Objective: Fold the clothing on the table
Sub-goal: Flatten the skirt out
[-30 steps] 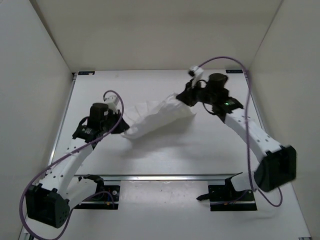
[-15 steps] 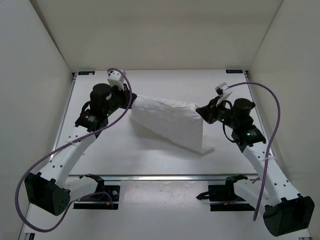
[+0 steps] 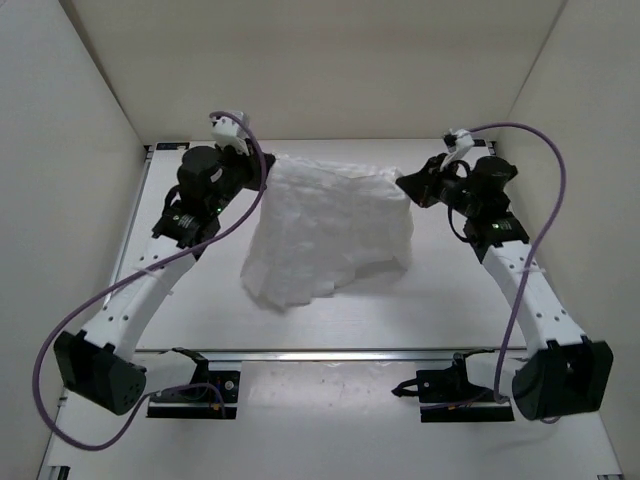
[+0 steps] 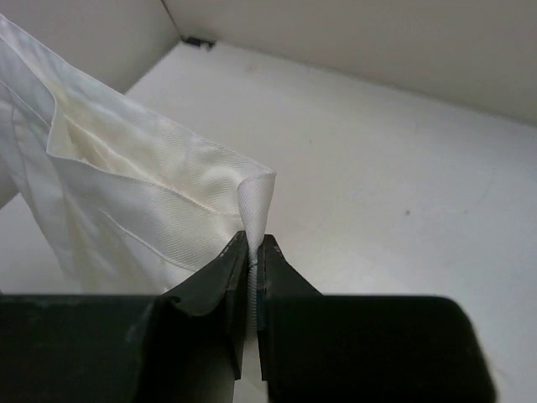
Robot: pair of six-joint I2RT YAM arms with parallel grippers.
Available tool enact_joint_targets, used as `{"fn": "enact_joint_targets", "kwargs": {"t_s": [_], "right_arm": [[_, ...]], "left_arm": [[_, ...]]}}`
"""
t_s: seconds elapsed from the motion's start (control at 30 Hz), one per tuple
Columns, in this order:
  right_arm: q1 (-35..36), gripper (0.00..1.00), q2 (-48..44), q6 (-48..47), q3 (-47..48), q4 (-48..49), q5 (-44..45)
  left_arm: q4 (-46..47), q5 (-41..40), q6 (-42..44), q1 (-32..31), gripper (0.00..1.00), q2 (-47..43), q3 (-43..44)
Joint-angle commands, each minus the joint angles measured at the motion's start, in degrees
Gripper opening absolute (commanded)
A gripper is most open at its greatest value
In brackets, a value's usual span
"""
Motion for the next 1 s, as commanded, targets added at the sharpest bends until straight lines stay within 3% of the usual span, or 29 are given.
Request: {"fn": "enact_joint_targets", "kwargs": {"t_s": [0.0, 0.1, 0.17, 0.23, 0.33, 0.4, 0.53, 0.6, 0.67, 0.77, 0.87, 0.97], "right_arm": [[0.6, 0.01, 6.3, -1.2, -1.6, 2.0, 1.9], [0.9, 0.00, 15.3, -3.5, 6.6, 1.4, 2.5], [1.1, 0.00, 22.4, -4.6, 19.1, -2.2, 2.4], [1.0, 0.00, 26.2, -5.2, 28.6, -3.7, 2.5], [0.7, 0.00, 29.0, -6.4, 41.8, -6.9, 2.5], [1.1, 0.00, 26.9, -7.9, 43.2, -7.5, 3.1], [3.6, 0.00, 13.5, -9.8, 25.7, -2.3, 7.2], [3.6, 0.00, 6.7, -9.1, 9.9, 0.5, 8.5], [5.0, 0.00, 0.8, -8.4, -1.1, -1.5, 11.2], [9.1, 0.01, -9.6, -5.9, -14.8, -6.6, 15.6], [12.5, 0.00, -21.7, 0.4, -22.4, -11.3, 18.4], [9.4, 0.00, -24.6, 4.7, -27.3, -11.3, 14.3]], "left_arm": [[2.6, -3.5, -0.2, 2.3, 0.00, 5.1, -3.7], [2.7, -3.3, 0.6, 2.6, 0.00, 13.3, 2.9], [1.1, -2.6, 1.7, 2.7, 0.00, 19.4, 11.3], [-2.1, -2.5, 2.5, 2.6, 0.00, 26.1, 25.1], [-5.2, -3.9, 3.5, 1.8, 0.00, 27.1, 34.1], [-3.6, -7.2, 7.7, 0.0, 0.00, 22.8, 32.3], [1.2, -10.1, 10.4, -1.9, 0.00, 8.8, 15.8], [4.3, -9.4, 9.4, -1.9, 0.00, 2.2, 3.3], [4.2, -8.7, 8.3, -3.5, 0.00, -6.8, -10.7], [1.3, -8.9, 4.1, -9.1, 0.00, -17.5, -23.7], [-8.2, -8.9, -1.7, -13.0, 0.00, -24.8, -28.5], [-15.6, -6.5, -7.5, -10.4, 0.00, -29.5, -32.9]]}}
